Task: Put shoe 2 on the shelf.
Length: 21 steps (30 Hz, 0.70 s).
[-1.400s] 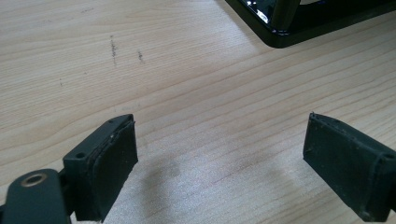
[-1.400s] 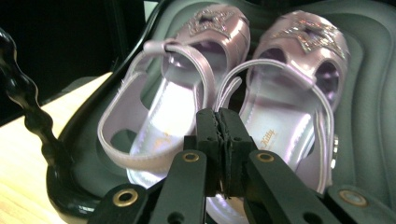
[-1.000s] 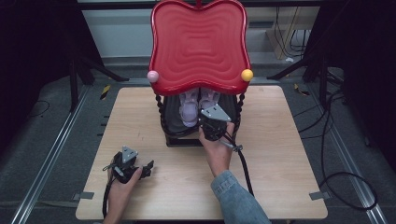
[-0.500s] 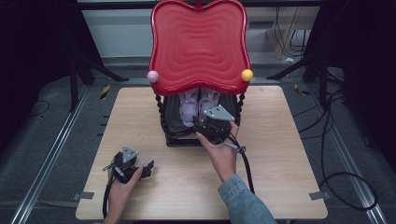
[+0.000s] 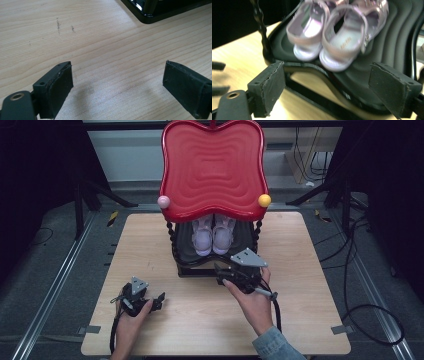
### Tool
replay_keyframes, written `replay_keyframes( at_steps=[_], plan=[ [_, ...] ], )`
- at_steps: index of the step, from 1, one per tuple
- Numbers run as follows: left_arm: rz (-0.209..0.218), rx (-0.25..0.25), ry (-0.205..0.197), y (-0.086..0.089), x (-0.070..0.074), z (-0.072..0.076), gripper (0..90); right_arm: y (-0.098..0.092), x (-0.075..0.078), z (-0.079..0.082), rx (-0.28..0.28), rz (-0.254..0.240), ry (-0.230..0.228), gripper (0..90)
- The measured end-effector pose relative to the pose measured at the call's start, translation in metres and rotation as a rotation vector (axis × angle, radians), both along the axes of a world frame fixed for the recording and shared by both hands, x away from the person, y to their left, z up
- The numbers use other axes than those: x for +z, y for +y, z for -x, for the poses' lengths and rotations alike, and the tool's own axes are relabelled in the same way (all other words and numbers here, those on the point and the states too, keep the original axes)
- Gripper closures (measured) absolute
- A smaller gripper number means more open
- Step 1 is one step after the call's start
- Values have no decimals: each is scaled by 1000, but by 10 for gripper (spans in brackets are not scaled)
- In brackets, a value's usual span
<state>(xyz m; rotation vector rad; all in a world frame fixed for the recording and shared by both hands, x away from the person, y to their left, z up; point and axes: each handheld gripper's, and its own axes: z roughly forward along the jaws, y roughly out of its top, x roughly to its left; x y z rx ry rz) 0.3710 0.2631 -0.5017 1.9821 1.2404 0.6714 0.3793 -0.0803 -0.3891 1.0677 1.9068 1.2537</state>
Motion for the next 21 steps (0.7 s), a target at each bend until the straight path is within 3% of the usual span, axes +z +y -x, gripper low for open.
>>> replay_keyframes(
  at_steps=[21],
  plan=[
    [-3, -13, 22, -2, -3, -1, 75, -53, -53, 11, -16, 87, 146, 86]
  ],
)
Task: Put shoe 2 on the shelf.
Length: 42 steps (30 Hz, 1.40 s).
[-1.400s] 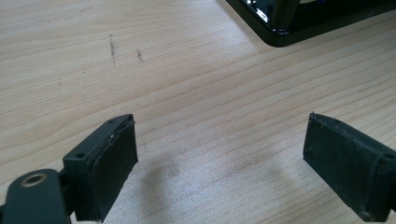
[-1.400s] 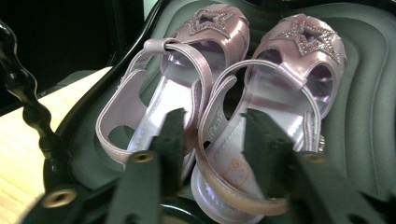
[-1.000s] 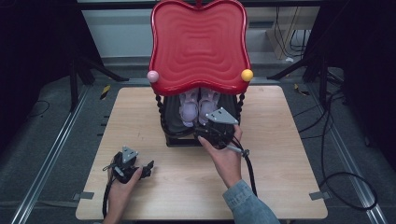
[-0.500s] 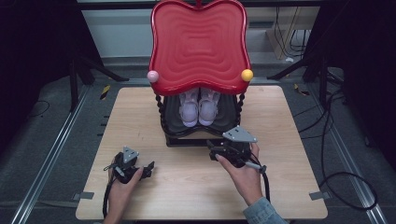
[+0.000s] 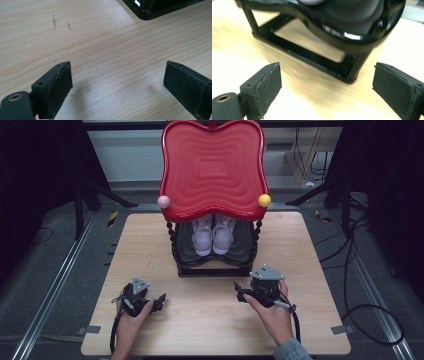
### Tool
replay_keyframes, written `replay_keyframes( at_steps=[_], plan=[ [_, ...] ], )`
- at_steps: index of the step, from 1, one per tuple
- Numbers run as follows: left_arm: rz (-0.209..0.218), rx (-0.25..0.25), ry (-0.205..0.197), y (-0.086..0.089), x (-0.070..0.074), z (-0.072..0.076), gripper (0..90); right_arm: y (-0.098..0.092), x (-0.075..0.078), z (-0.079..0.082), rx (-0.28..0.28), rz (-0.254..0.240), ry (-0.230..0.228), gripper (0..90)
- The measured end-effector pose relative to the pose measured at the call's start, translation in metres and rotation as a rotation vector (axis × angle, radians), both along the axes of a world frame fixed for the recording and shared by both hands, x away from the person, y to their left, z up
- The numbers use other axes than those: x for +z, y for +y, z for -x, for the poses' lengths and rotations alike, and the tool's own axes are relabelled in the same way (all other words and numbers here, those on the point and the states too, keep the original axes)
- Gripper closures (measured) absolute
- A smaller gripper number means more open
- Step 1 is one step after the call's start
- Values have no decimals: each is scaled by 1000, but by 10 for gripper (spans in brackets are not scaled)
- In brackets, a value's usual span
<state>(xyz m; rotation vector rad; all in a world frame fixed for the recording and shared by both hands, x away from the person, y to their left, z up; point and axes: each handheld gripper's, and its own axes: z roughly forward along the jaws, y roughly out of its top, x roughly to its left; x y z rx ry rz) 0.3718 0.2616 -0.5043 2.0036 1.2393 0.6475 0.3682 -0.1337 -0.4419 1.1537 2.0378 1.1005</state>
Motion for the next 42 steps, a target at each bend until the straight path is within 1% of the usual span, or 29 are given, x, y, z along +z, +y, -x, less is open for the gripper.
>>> replay_keyframes(
  at_steps=[7, 11, 16, 20, 23, 27, 32, 34, 37, 40, 42],
  plan=[
    [-1, -3, 9, 0, -1, 0, 74, -12, -20, 3, 14, 36, 42, 88],
    [-4, -8, 16, -1, -1, 0, 74, -18, -30, 5, 26, 43, 73, 87],
    [-9, -13, 31, -1, -2, -1, 74, -27, -38, 4, 23, 36, 114, 83],
    [-12, -13, 42, -1, -3, -1, 74, -40, -42, -1, -4, 24, 134, 79],
    [-15, -13, 54, 0, -3, -2, 74, -50, -46, -4, -31, 25, 141, 79],
    [-20, -7, 60, 2, -4, -3, 74, -65, -49, -10, -83, 19, 147, 79],
    [-11, -1, 60, 3, -5, -4, 60, -79, -57, -17, -140, 26, 163, 79],
    [-8, -1, 62, 3, -5, -4, 57, -82, -59, -18, -159, 26, 168, 79],
    [3, 2, 74, 4, -6, -5, 48, -84, -64, -21, -185, 19, 188, 75],
    [3, 3, 75, 4, -6, -6, 44, -85, -68, -24, -196, 37, 192, 76],
    [1, 1, 76, 4, -6, -6, 40, -83, -71, -25, -202, 36, 204, 66]
  ],
)
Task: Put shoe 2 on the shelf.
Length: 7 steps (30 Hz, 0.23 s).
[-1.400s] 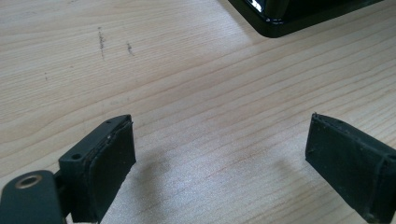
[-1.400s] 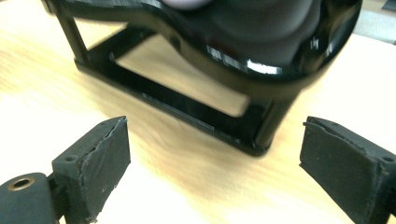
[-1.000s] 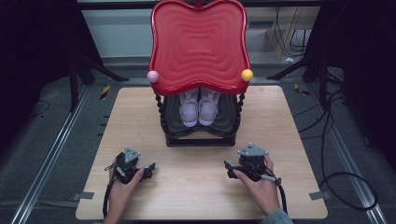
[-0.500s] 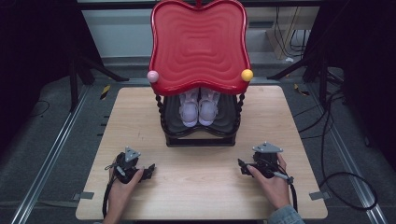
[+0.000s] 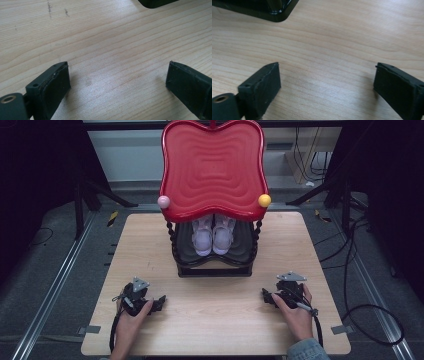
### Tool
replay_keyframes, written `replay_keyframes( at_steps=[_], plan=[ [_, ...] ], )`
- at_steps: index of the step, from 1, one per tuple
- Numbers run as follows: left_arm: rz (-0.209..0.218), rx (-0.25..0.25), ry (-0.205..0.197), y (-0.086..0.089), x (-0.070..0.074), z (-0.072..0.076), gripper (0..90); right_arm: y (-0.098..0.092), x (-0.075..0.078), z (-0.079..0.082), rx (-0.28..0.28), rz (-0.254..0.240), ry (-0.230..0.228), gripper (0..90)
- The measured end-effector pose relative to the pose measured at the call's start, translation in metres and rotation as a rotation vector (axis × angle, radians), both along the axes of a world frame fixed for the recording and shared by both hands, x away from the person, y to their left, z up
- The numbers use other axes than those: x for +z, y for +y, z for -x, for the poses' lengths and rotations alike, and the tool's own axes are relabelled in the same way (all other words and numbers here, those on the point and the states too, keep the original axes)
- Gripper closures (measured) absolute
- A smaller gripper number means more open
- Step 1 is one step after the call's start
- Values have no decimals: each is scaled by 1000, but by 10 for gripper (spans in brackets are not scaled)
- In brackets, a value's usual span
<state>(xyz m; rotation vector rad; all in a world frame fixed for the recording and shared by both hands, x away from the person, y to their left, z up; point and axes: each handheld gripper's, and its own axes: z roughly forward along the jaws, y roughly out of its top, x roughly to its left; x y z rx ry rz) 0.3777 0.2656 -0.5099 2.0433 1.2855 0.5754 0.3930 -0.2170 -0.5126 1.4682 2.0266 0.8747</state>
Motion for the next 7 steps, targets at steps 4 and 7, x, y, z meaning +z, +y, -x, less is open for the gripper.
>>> replay_keyframes(
  at_steps=[4, 7],
  plan=[
    [0, -1, 2, 0, 0, 0, 35, 2, -2, -1, 9, -11, 1, 56],
    [0, -1, 3, 0, 0, -1, 32, 3, -2, -1, 26, -11, 2, 56]
  ],
)
